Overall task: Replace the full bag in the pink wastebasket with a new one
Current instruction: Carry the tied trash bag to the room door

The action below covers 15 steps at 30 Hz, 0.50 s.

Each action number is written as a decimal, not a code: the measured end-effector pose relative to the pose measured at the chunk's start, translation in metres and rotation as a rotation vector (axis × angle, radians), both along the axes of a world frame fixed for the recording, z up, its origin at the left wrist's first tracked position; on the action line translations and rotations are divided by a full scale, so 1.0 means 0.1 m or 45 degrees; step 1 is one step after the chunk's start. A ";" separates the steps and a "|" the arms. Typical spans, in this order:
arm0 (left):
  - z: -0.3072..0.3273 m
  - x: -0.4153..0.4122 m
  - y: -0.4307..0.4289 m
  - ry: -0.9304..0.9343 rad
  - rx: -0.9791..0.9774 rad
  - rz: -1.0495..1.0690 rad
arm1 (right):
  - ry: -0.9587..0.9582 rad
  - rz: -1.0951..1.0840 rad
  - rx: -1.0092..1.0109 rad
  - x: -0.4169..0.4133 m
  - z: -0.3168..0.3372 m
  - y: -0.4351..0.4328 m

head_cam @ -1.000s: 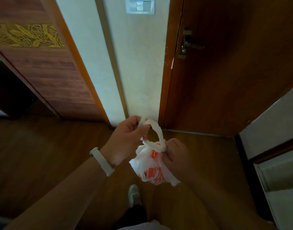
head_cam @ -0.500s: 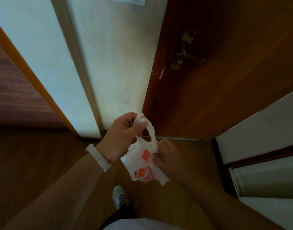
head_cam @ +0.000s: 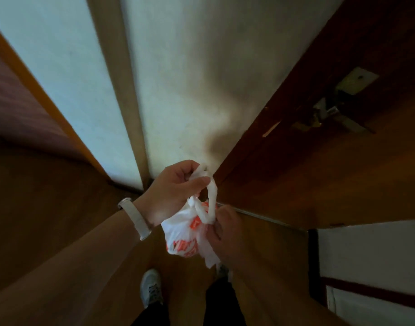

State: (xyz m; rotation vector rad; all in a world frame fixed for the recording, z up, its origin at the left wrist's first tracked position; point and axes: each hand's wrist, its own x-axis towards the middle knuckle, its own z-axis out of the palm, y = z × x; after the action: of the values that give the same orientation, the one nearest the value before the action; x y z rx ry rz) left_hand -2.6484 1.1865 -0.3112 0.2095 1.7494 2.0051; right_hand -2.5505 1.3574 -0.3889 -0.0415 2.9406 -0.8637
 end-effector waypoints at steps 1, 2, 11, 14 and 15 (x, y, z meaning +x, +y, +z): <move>-0.13 -0.07 0.03 -0.022 -0.010 0.016 | -0.019 0.020 0.015 -0.07 -0.13 0.04; -0.27 -0.13 0.06 -0.041 -0.021 0.025 | -0.014 0.019 0.009 -0.14 -0.28 0.07; -1.98 -0.39 0.11 -0.248 0.038 0.479 | 0.086 0.265 -0.024 -0.82 -1.92 0.16; -2.61 -0.40 0.09 -0.302 0.075 0.591 | 0.116 0.333 -0.023 -1.00 -2.46 0.23; -2.81 -0.42 0.10 -0.320 0.100 0.599 | 0.116 0.357 -0.003 -1.04 -2.67 0.26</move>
State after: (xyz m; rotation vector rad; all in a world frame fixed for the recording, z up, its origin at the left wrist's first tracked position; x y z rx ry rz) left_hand -2.6906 1.1968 -0.5920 -0.4533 1.6670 2.3004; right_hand -2.6549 1.3833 -0.6558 -0.4926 2.9153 -0.8421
